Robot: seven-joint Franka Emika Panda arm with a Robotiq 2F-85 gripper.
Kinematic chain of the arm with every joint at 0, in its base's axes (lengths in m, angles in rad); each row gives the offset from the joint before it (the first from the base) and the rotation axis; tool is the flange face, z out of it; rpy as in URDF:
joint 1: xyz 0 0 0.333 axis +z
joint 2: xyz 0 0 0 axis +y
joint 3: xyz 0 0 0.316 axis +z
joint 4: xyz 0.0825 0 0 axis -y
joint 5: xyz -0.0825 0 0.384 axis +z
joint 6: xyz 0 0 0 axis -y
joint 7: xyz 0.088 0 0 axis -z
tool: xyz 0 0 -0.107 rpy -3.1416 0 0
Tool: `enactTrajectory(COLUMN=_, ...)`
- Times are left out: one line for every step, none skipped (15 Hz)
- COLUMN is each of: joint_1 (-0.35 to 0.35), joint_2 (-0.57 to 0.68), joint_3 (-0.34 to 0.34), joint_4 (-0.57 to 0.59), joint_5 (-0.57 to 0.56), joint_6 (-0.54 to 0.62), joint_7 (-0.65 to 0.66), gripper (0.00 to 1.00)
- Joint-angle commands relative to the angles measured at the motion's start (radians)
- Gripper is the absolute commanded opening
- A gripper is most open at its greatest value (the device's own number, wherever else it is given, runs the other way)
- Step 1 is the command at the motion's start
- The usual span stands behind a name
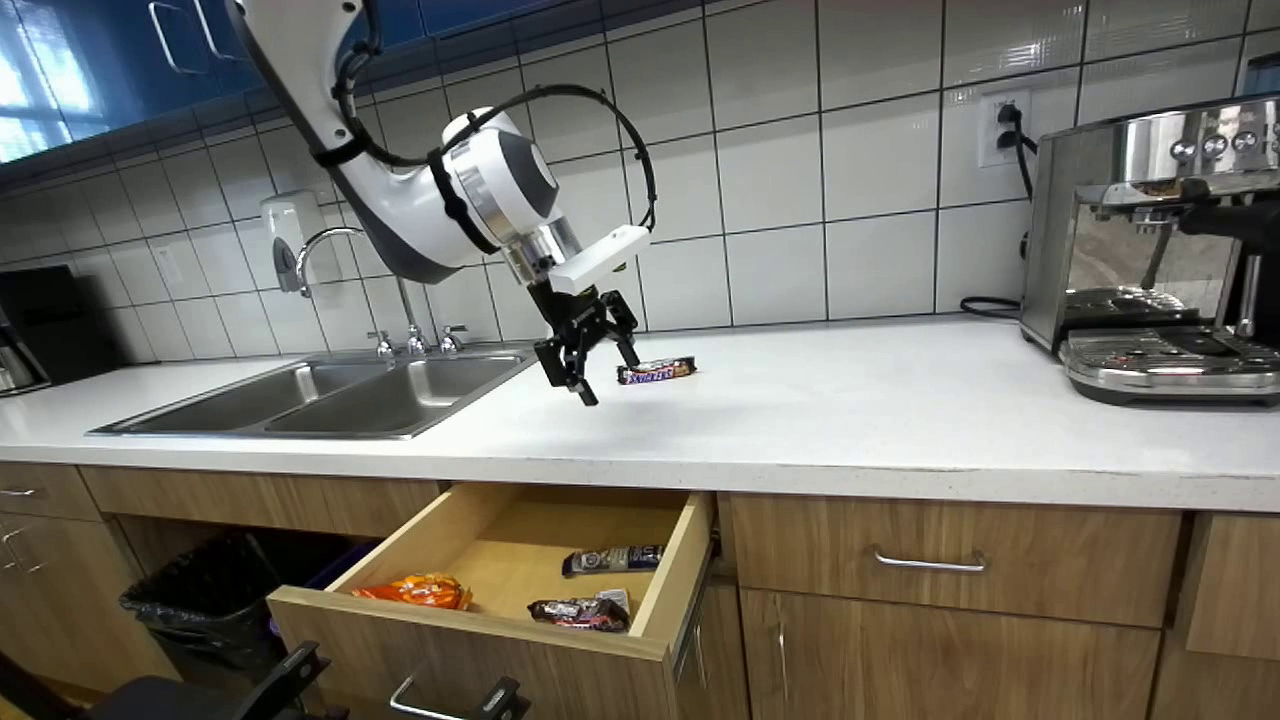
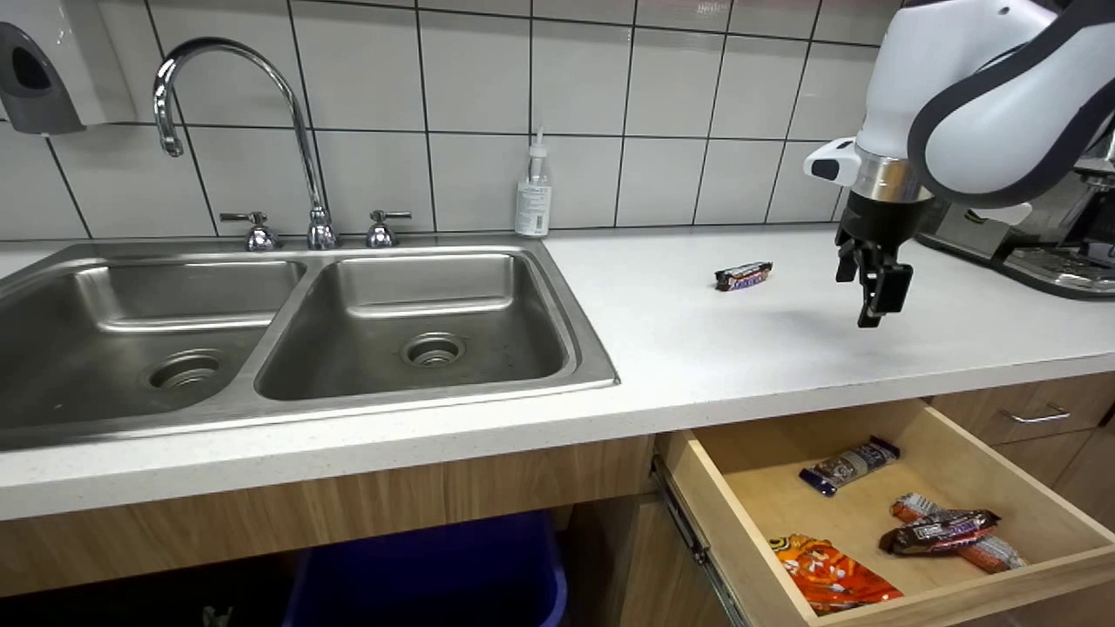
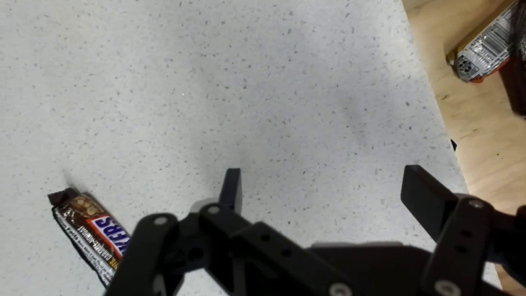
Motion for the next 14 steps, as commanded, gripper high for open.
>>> enactTrajectory(joint_1=0.000, joint_2=0.001, joint_3=0.000, joint_4=0.002, joint_5=0.002, joint_6=-0.002, joint_7=-0.002, gripper=1.00)
enactTrajectory(joint_1=0.000, joint_2=0.001, joint_3=0.000, joint_4=0.002, joint_5=0.002, joint_6=-0.002, joint_7=-0.002, gripper=1.00)
enactTrajectory(joint_1=0.000, joint_2=0.001, joint_3=0.000, joint_4=0.002, joint_5=0.002, joint_6=-0.002, joint_7=-0.002, gripper=1.00)
enactTrajectory(joint_1=-0.003, joint_2=0.001, joint_3=0.005, joint_4=0.003, joint_5=0.015, joint_6=0.003, joint_7=-0.007, gripper=1.00)
enactTrajectory(joint_1=-0.003, joint_2=0.004, joint_3=0.006, joint_4=0.006, joint_5=0.018, joint_6=0.009, joint_7=-0.001, gripper=1.00)
enactTrajectory(joint_1=-0.005, joint_2=0.007, joint_3=0.012, joint_4=0.013, joint_5=0.032, joint_6=0.006, joint_7=-0.008, gripper=1.00)
enactTrajectory(joint_1=-0.006, joint_2=0.010, joint_3=0.016, joint_4=0.018, joint_5=0.046, joint_6=0.005, joint_7=-0.011, gripper=1.00)
enactTrajectory(joint_1=-0.005, joint_2=0.014, joint_3=0.021, joint_4=0.025, joint_5=0.062, joint_6=0.003, joint_7=-0.012, gripper=1.00)
enactTrajectory(joint_1=-0.004, joint_2=0.016, joint_3=0.024, joint_4=0.031, joint_5=0.073, joint_6=0.003, joint_7=-0.010, gripper=1.00)
enactTrajectory(joint_1=-0.002, joint_2=0.022, joint_3=0.028, joint_4=0.041, joint_5=0.087, joint_6=-0.001, joint_7=-0.009, gripper=1.00)
enactTrajectory(joint_1=-0.003, joint_2=0.026, joint_3=0.034, joint_4=0.051, joint_5=0.101, joint_6=-0.004, joint_7=-0.012, gripper=1.00)
enactTrajectory(joint_1=0.000, joint_2=0.034, joint_3=0.035, joint_4=0.063, joint_5=0.107, joint_6=-0.003, joint_7=-0.007, gripper=1.00)
enactTrajectory(joint_1=0.001, joint_2=0.040, joint_3=0.038, joint_4=0.074, joint_5=0.113, joint_6=-0.004, joint_7=-0.007, gripper=1.00)
enactTrajectory(joint_1=0.001, joint_2=0.049, joint_3=0.043, joint_4=0.089, joint_5=0.123, joint_6=-0.009, joint_7=-0.012, gripper=1.00)
